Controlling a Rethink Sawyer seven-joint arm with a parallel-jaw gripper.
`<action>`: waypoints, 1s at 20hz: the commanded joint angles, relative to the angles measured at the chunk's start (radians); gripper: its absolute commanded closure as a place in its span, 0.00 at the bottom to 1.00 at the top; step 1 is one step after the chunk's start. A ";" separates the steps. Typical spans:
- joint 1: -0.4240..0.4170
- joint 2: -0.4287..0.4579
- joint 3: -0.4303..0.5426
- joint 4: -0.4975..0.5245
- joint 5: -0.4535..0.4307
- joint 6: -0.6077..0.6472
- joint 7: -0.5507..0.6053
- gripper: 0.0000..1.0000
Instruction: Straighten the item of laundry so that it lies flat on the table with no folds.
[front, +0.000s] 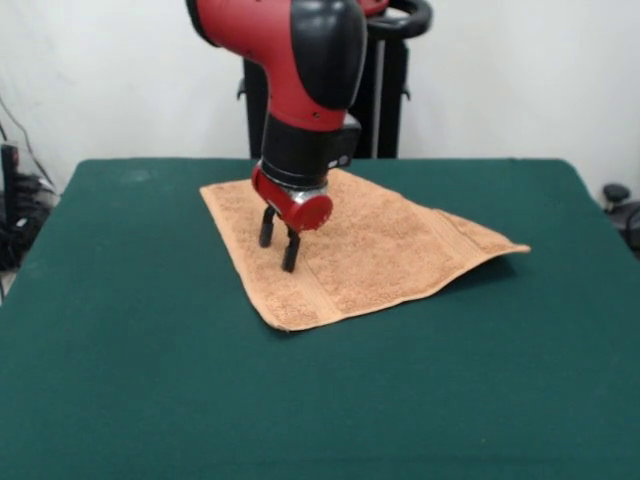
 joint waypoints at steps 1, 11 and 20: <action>0.016 0.127 0.152 0.023 0.070 -0.065 0.260 0.00; 0.003 0.134 0.157 0.017 0.042 -0.051 0.225 1.00; 0.062 0.107 0.049 -0.009 0.086 -0.037 0.215 1.00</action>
